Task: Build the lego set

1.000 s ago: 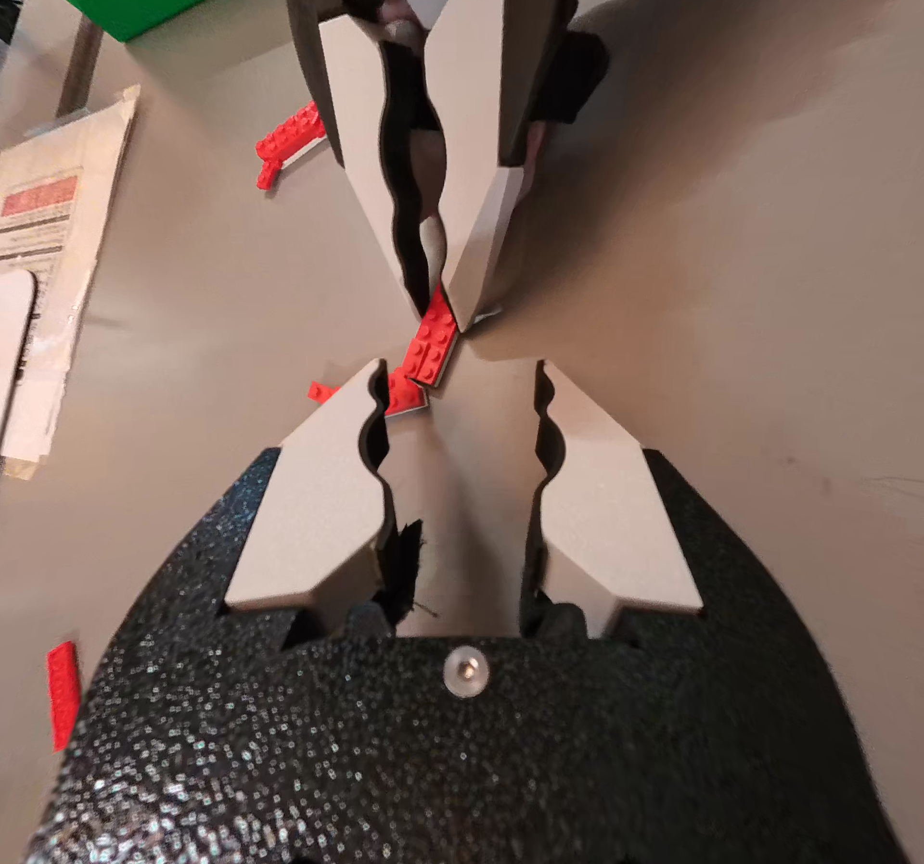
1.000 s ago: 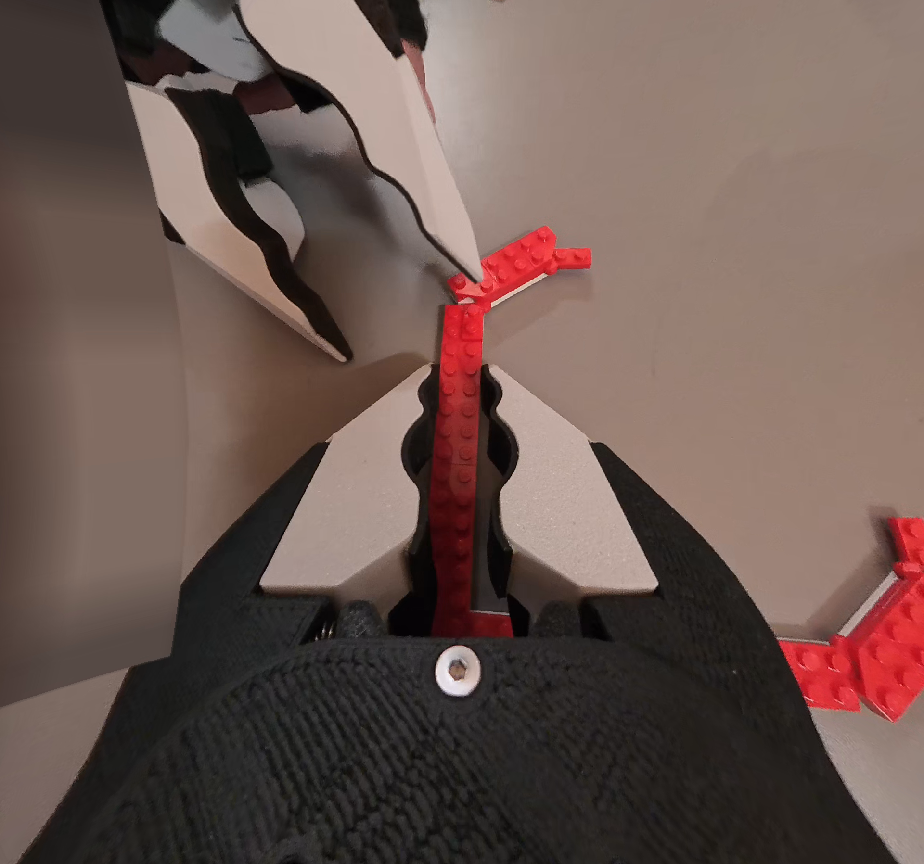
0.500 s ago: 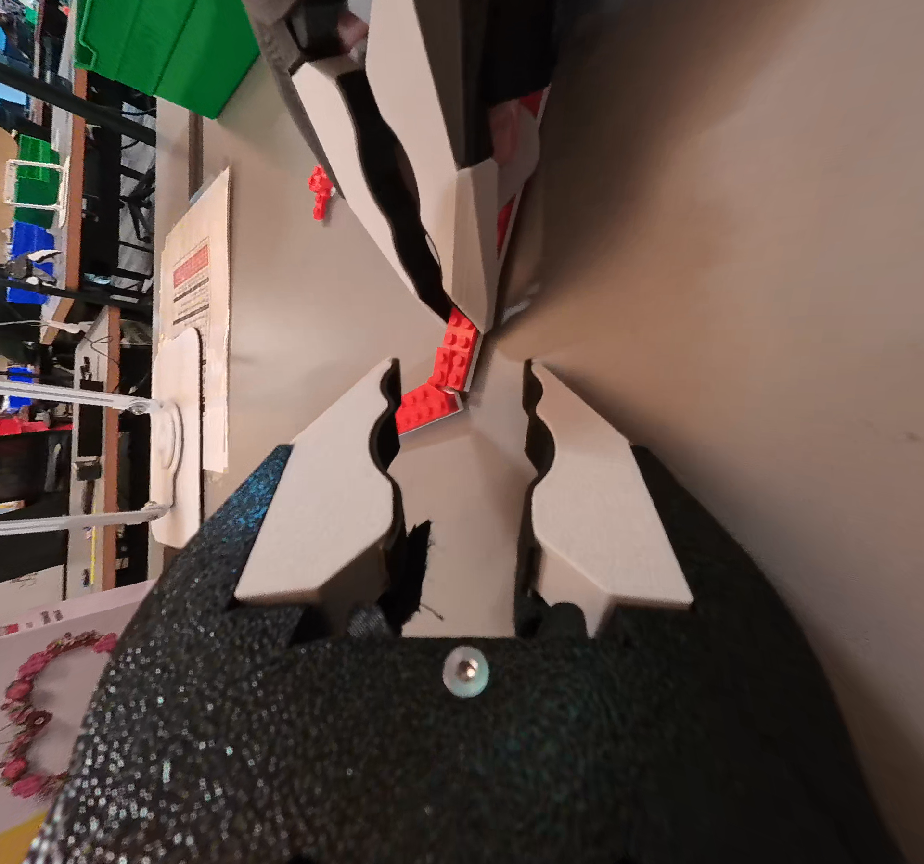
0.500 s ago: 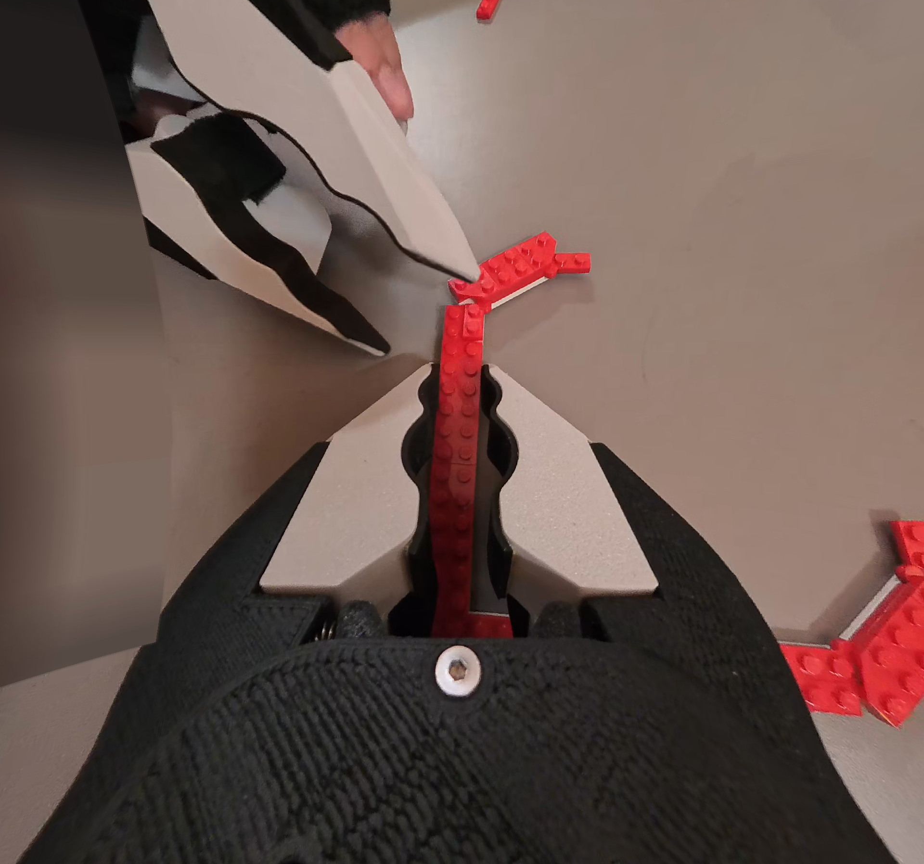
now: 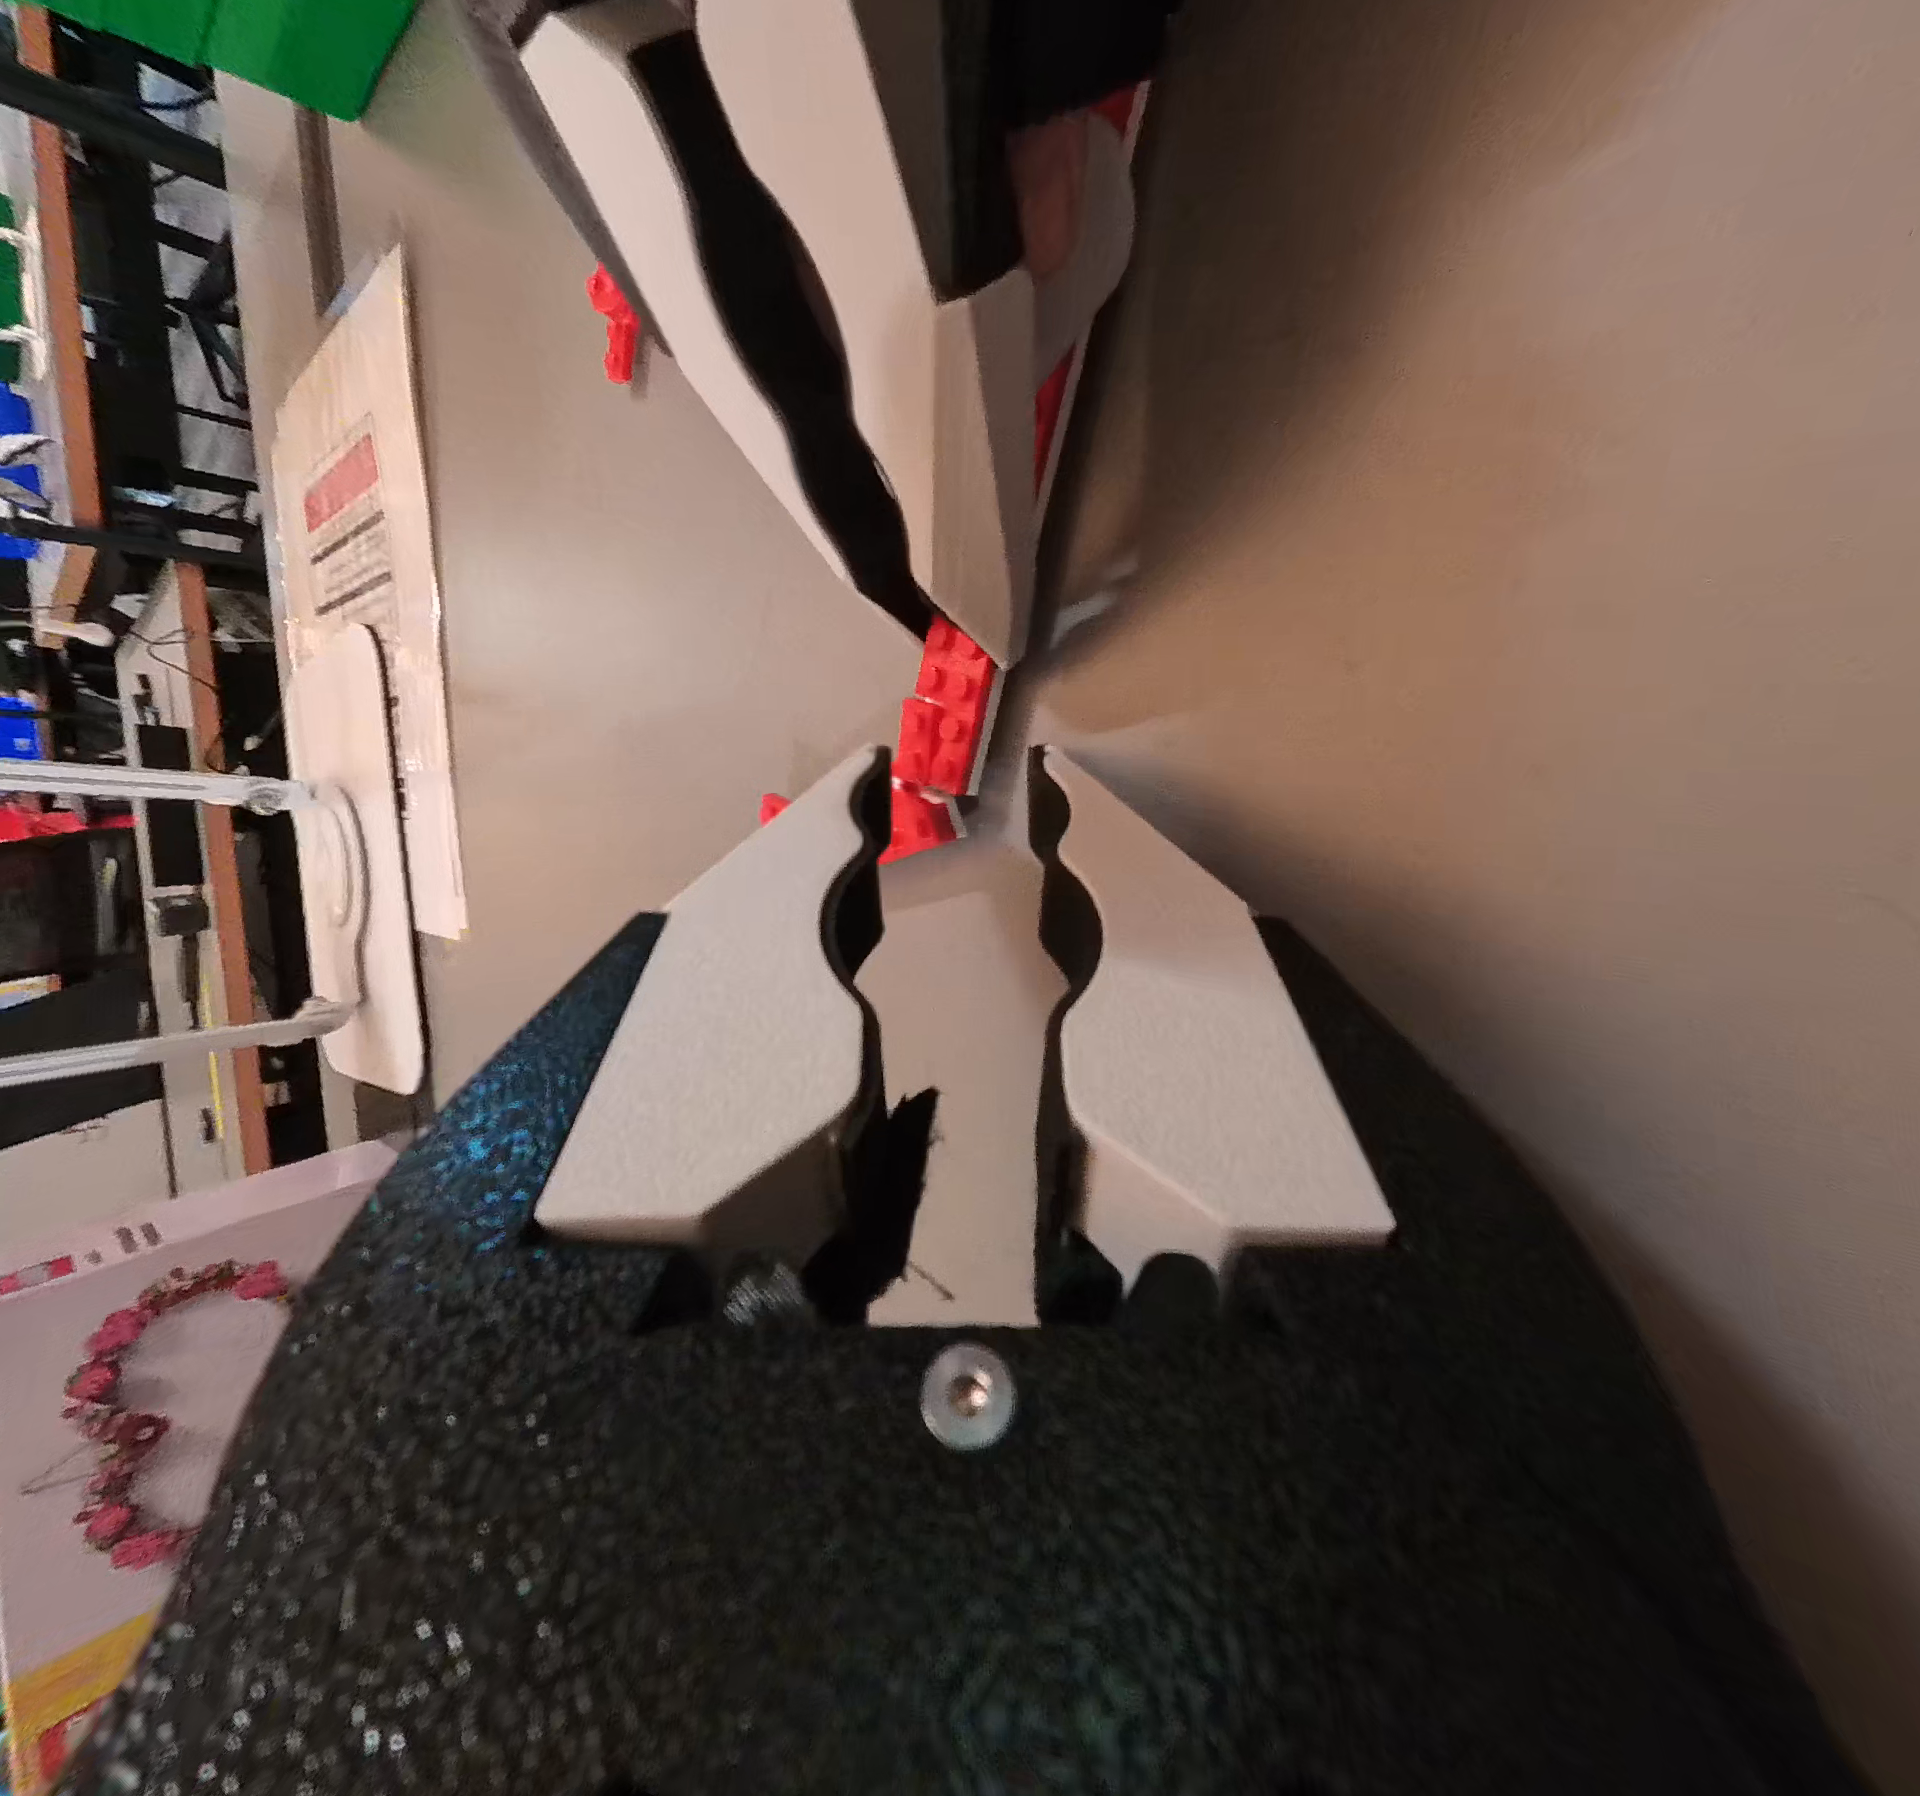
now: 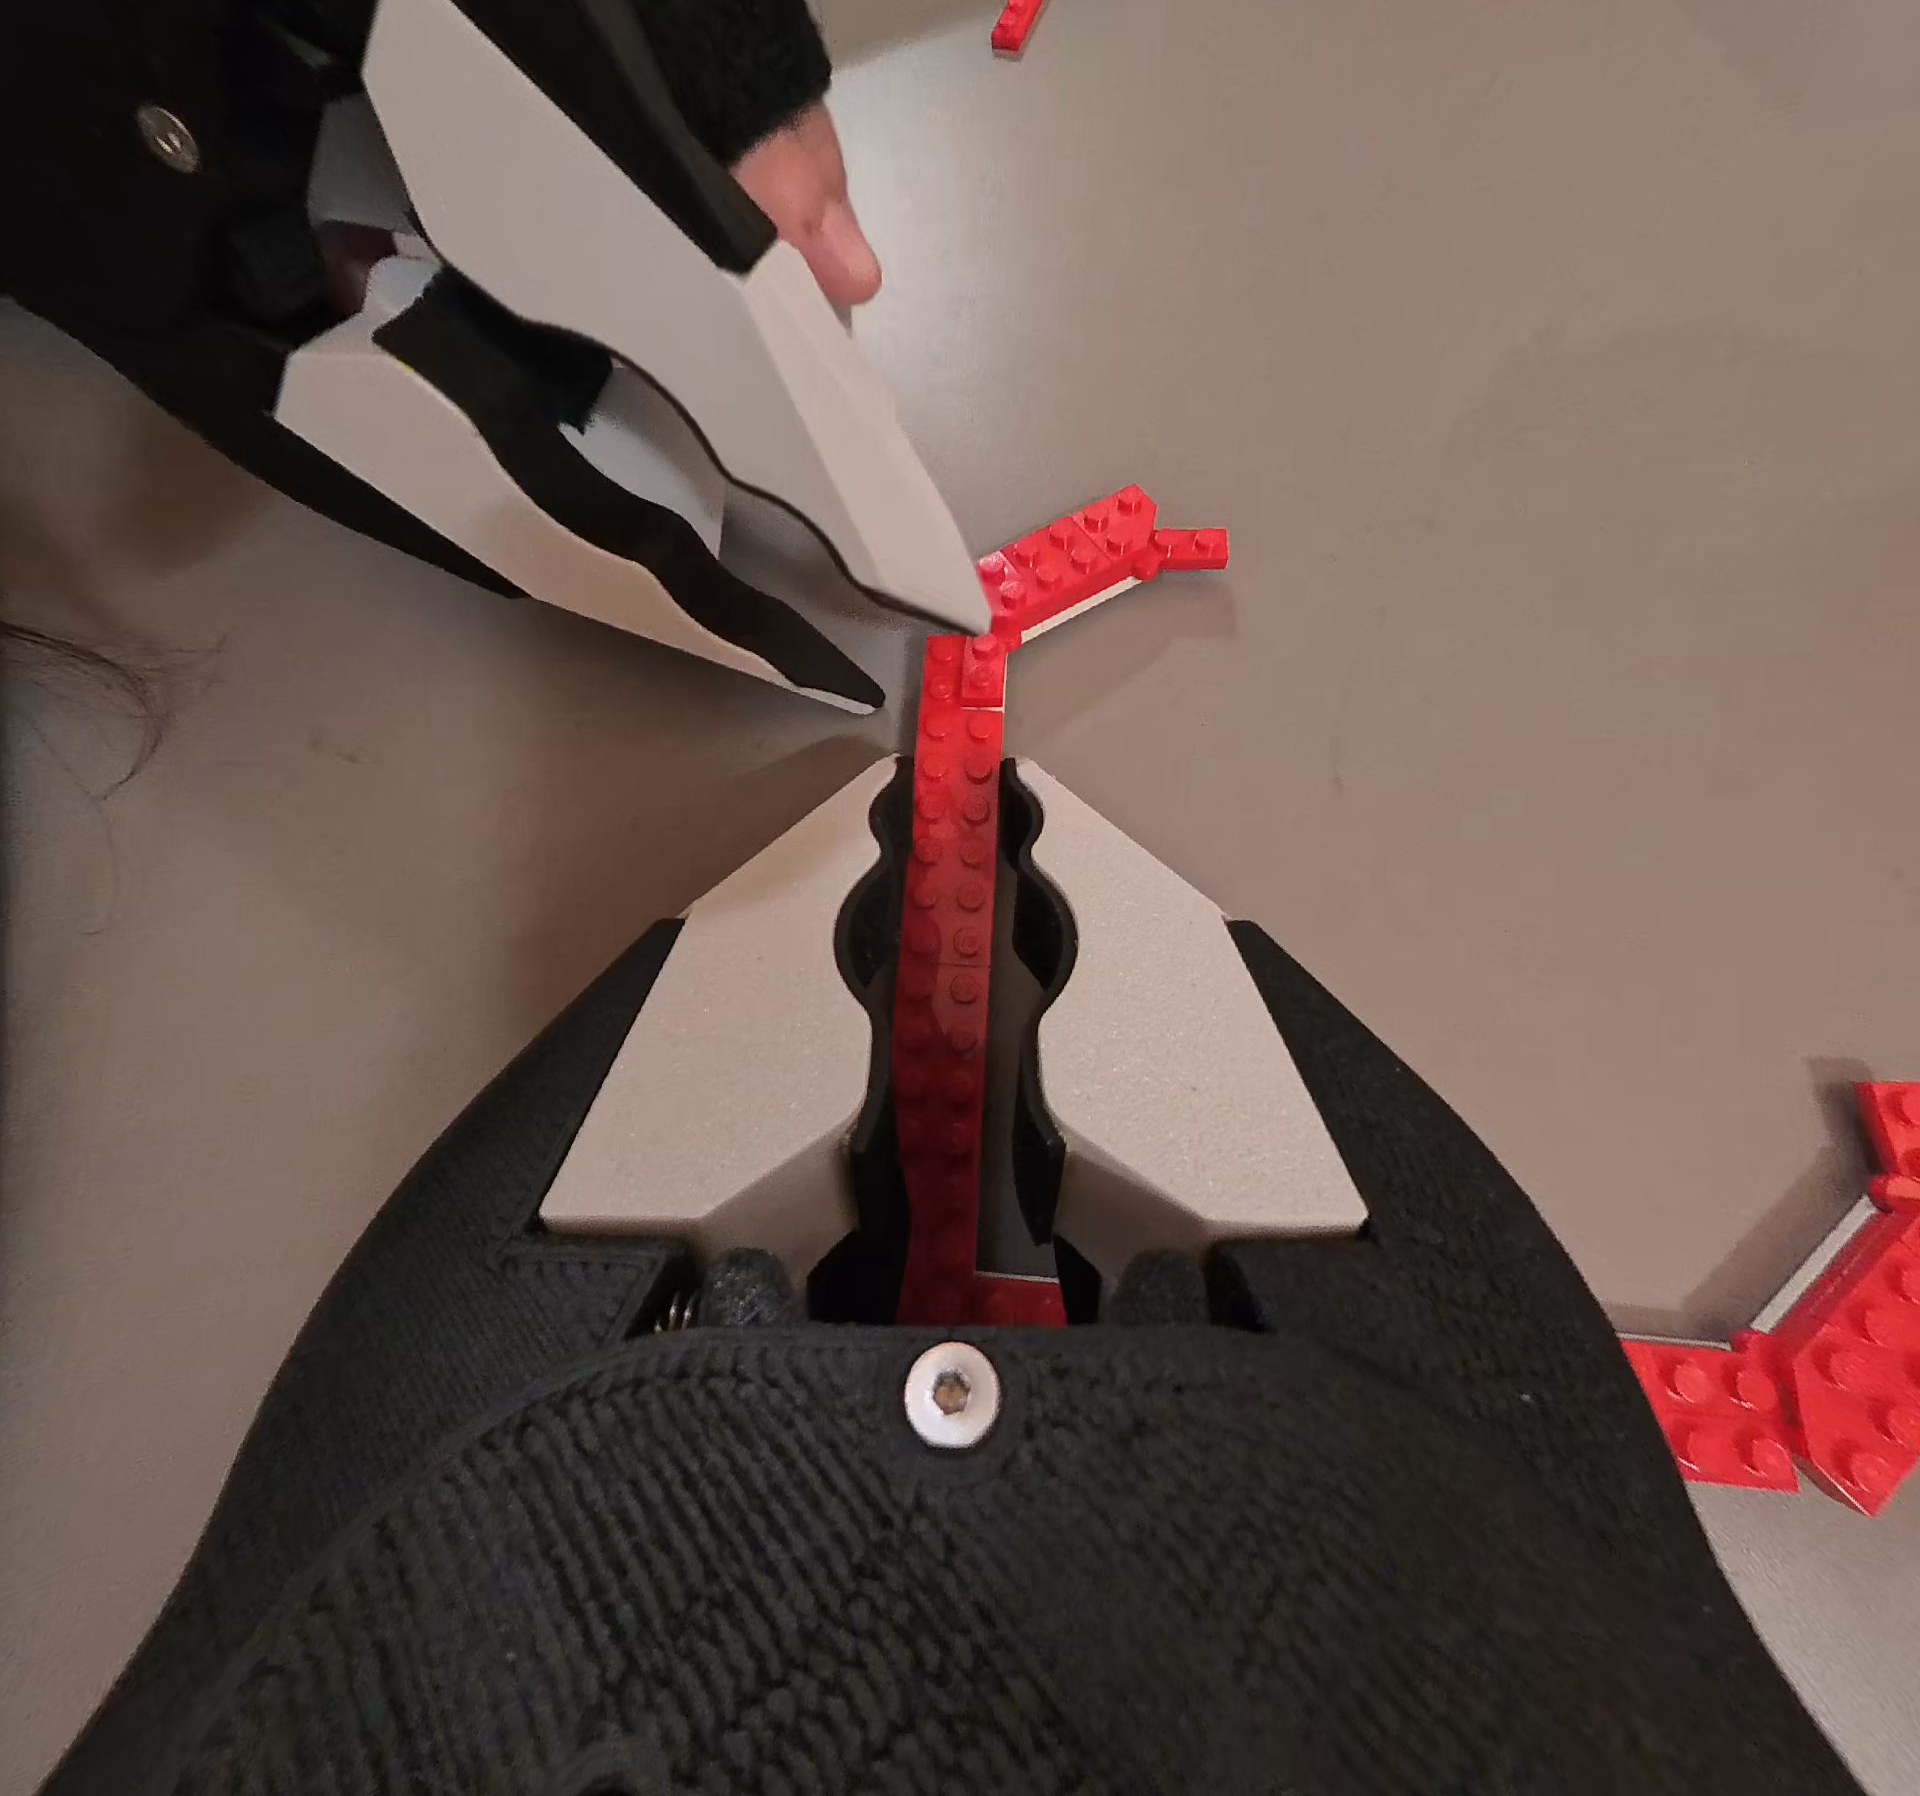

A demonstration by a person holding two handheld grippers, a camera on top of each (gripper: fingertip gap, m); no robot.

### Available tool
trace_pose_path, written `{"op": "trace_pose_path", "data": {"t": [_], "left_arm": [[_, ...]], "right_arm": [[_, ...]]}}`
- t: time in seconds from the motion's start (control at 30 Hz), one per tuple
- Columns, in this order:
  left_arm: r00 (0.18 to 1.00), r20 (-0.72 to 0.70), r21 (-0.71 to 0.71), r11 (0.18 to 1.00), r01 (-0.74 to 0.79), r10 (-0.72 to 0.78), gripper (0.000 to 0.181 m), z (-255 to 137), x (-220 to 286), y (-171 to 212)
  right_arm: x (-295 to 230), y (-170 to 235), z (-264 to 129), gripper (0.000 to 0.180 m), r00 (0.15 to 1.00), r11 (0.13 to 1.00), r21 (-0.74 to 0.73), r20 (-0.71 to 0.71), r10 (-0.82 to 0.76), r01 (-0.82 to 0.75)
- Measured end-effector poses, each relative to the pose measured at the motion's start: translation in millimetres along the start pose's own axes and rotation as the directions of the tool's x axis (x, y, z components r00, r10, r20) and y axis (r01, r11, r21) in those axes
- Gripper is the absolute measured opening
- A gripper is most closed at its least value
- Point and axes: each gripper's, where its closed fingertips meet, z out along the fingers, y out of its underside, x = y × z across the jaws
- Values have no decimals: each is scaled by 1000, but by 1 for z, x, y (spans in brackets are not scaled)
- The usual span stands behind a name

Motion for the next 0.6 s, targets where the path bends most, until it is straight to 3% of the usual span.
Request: {"op": "trace_pose_path", "data": {"t": [0.6], "left_arm": [[1000,-9,-18,1000,-13,13,14,6,0,0]], "right_arm": [[1,-3,1,14,999,999,24,5,39,-39]]}}
